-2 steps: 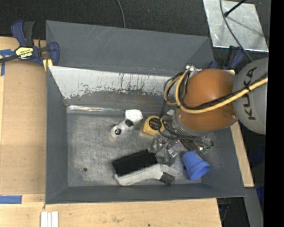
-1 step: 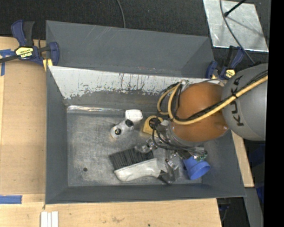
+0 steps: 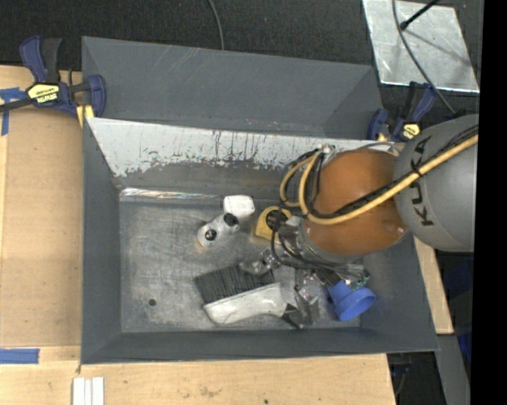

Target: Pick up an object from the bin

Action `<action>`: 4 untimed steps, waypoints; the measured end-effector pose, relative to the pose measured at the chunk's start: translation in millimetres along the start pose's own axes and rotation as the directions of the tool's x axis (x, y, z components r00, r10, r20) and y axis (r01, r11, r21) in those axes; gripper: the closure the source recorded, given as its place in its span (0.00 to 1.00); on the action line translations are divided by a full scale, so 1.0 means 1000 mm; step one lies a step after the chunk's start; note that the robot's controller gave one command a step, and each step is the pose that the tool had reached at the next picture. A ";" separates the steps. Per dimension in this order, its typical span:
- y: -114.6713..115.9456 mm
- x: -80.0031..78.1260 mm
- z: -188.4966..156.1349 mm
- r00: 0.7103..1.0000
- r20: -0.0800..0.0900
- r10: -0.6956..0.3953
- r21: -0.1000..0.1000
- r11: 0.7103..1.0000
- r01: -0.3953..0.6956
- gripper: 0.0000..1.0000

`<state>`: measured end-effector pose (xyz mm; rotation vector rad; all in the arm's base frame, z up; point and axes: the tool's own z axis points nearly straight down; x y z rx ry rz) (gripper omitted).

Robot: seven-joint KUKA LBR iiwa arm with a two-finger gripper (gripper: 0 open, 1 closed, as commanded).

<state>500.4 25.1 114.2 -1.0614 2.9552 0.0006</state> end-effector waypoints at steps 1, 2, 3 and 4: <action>-0.001 -0.013 0.039 0.983 0.016 -0.185 0.008 0.983 0.185 1.00; -0.001 -0.013 0.039 0.983 0.016 -0.185 0.008 0.983 0.185 1.00; 0.018 -0.032 -0.093 0.974 0.006 -0.225 0.006 0.974 0.225 1.00; 0.018 -0.030 -0.089 0.975 0.000 -0.221 -0.001 0.975 0.221 1.00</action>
Offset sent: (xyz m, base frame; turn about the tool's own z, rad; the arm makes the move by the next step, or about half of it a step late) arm 0.0000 0.0000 0.0000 0.0000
